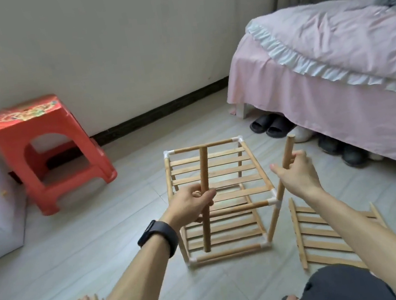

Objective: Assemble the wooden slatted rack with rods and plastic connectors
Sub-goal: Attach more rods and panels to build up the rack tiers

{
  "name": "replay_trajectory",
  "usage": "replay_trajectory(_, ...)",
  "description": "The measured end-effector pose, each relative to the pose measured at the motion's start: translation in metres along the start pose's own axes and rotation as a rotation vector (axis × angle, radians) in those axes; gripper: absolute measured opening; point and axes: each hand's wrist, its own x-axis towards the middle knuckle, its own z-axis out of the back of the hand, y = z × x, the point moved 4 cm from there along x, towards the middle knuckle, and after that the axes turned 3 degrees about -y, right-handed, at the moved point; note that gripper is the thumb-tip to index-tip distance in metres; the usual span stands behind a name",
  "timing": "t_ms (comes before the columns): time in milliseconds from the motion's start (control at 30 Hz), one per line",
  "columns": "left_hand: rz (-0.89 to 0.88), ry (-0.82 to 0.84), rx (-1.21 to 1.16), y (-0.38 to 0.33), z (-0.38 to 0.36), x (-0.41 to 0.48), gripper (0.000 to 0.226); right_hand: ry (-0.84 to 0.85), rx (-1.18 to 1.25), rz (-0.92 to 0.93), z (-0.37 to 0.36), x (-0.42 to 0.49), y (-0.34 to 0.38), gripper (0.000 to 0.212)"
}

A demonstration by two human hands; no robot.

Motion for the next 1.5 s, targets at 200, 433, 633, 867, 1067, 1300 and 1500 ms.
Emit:
replay_trajectory(200,-0.013,-0.007,-0.597,-0.057,-0.015,-0.009,0.039,0.095,0.137,0.046,0.009,-0.066,0.014,0.094)
replay_trajectory(433,-0.016,0.127,-0.835,-0.113,-0.093,0.004,0.039,0.319,0.006,0.137,0.044,-0.087,0.015,0.035)
replay_trajectory(633,-0.382,-0.218,-0.092,-0.108,-0.131,0.019,0.049,0.044,-0.086,0.203,0.110,-0.078,0.013,0.026)
replay_trajectory(867,-0.352,-0.227,0.401,-0.073,-0.150,0.049,0.025,-0.058,-0.276,0.444,0.154,-0.052,0.037,0.022)
replay_trajectory(1067,-0.375,-0.319,0.307,-0.059,-0.162,0.043,0.029,0.167,-0.563,0.363,0.143,-0.052,0.032,0.037)
replay_trajectory(1300,-0.399,-0.350,0.406,-0.058,-0.161,0.048,0.030,0.197,-0.560,0.349,0.135,-0.057,0.029,0.037)
replay_trajectory(1500,-0.394,-0.339,0.384,-0.058,-0.161,0.047,0.031,0.189,-0.577,0.320,0.134,-0.058,0.026,0.038)
